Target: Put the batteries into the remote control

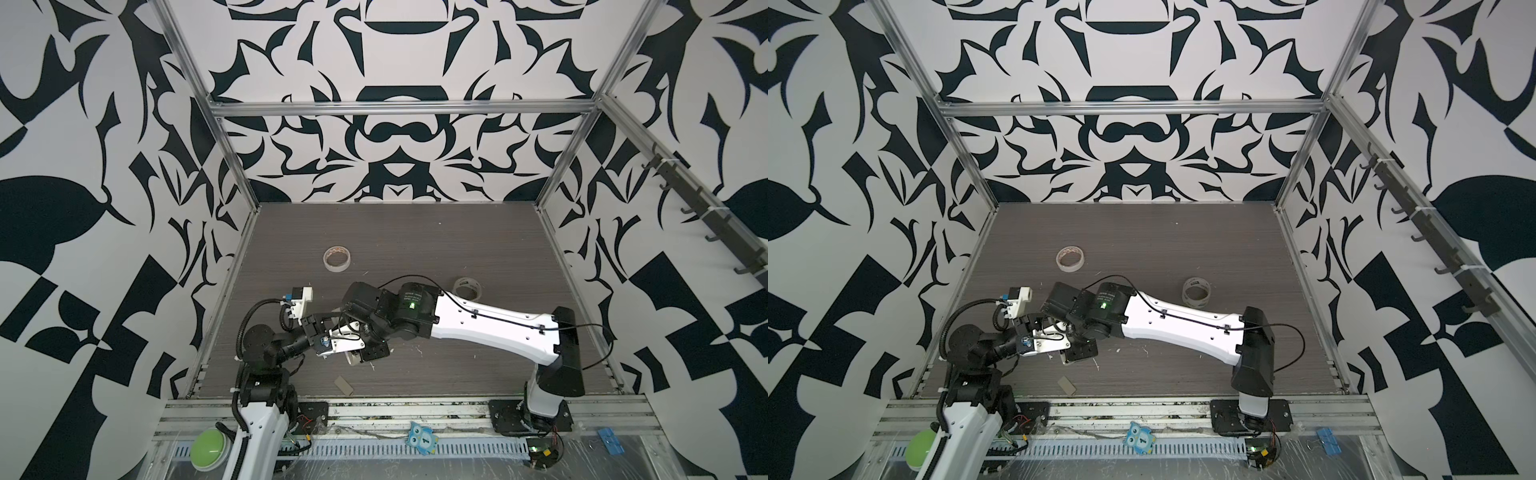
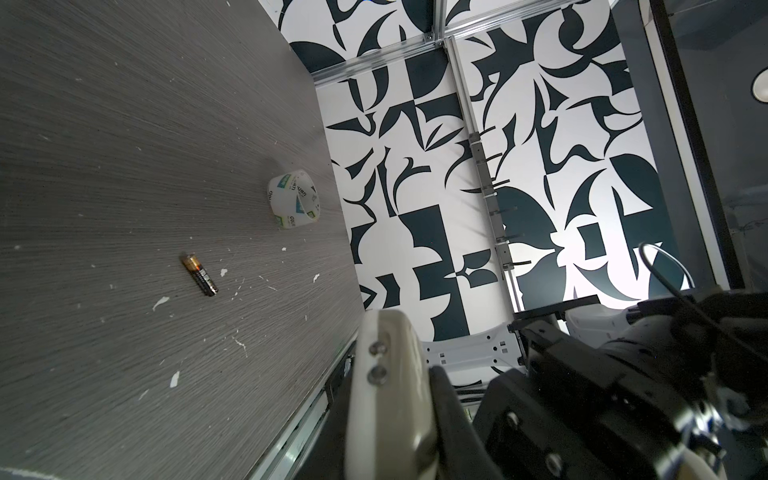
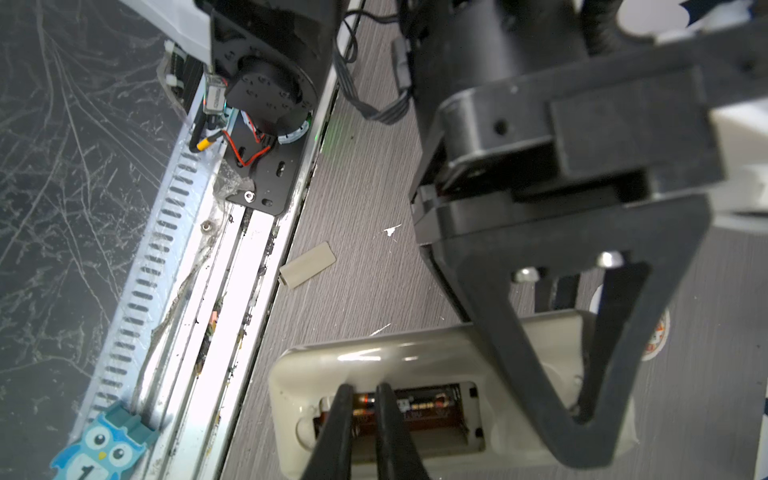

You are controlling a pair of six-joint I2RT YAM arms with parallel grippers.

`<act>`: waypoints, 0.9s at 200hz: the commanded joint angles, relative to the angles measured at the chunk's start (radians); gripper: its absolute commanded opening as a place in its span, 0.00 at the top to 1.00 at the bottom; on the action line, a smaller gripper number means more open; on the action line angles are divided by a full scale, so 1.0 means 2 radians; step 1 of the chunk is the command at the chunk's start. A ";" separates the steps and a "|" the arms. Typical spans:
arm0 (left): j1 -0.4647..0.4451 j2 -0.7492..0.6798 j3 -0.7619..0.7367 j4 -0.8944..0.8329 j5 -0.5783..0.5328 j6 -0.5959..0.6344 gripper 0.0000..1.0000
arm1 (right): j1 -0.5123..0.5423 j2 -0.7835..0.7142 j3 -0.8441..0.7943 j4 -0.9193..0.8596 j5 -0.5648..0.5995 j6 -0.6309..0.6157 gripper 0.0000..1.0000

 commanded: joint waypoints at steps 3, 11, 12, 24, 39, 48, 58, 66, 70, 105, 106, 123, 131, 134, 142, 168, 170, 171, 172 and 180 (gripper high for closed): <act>-0.003 -0.010 0.019 0.026 0.007 -0.017 1.00 | -0.002 -0.021 -0.015 0.052 -0.006 0.021 0.85; -0.003 -0.012 0.020 0.017 0.005 -0.012 1.00 | -0.002 -0.026 -0.018 0.056 -0.010 0.024 0.87; -0.003 -0.012 0.020 0.015 0.005 -0.012 1.00 | -0.002 -0.026 -0.018 0.057 -0.010 0.025 0.87; -0.003 -0.016 0.023 -0.001 0.002 -0.003 1.00 | -0.002 -0.033 -0.023 0.063 -0.012 0.028 0.92; -0.003 -0.020 0.027 -0.018 -0.001 0.007 1.00 | -0.002 -0.041 -0.029 0.069 -0.004 0.033 0.99; -0.003 -0.022 0.028 -0.026 -0.002 0.012 1.00 | -0.002 -0.042 -0.031 0.070 0.005 0.034 1.00; -0.003 -0.022 0.029 -0.033 -0.003 0.015 1.00 | -0.002 -0.043 -0.031 0.070 0.017 0.036 1.00; -0.003 -0.024 0.029 -0.034 -0.003 0.016 1.00 | -0.002 -0.041 -0.031 0.069 0.026 0.037 1.00; -0.003 -0.024 0.029 -0.034 -0.003 0.016 1.00 | -0.002 -0.040 -0.030 0.067 0.033 0.037 1.00; -0.003 -0.024 0.031 -0.040 -0.005 0.019 1.00 | -0.002 -0.038 -0.031 0.063 0.072 0.038 1.00; -0.003 -0.024 0.031 -0.040 -0.005 0.018 1.00 | -0.002 -0.038 -0.031 0.063 0.073 0.037 1.00; -0.003 -0.025 0.031 -0.041 -0.005 0.019 1.00 | -0.002 -0.040 -0.033 0.064 0.083 0.040 1.00; -0.003 -0.024 0.030 -0.041 -0.004 0.019 1.00 | -0.002 -0.041 -0.035 0.066 0.087 0.041 1.00; -0.003 -0.024 0.030 -0.041 -0.005 0.019 1.00 | -0.002 -0.041 -0.036 0.066 0.088 0.041 1.00; -0.004 -0.025 0.030 -0.041 -0.005 0.019 1.00 | -0.002 -0.042 -0.039 0.067 0.087 0.041 1.00; -0.003 -0.022 0.031 -0.041 -0.005 0.020 1.00 | -0.001 -0.041 -0.042 0.067 0.080 0.042 1.00; -0.003 -0.022 0.031 -0.041 -0.005 0.020 1.00 | -0.001 -0.041 -0.041 0.066 0.080 0.041 1.00; -0.003 -0.022 0.031 -0.041 -0.005 0.020 1.00 | -0.001 -0.041 -0.041 0.066 0.079 0.041 1.00; -0.003 -0.022 0.031 -0.041 -0.005 0.020 1.00 | -0.001 -0.040 -0.041 0.066 0.078 0.042 1.00; -0.003 -0.022 0.031 -0.041 -0.005 0.020 1.00 | -0.001 -0.040 -0.041 0.065 0.074 0.042 1.00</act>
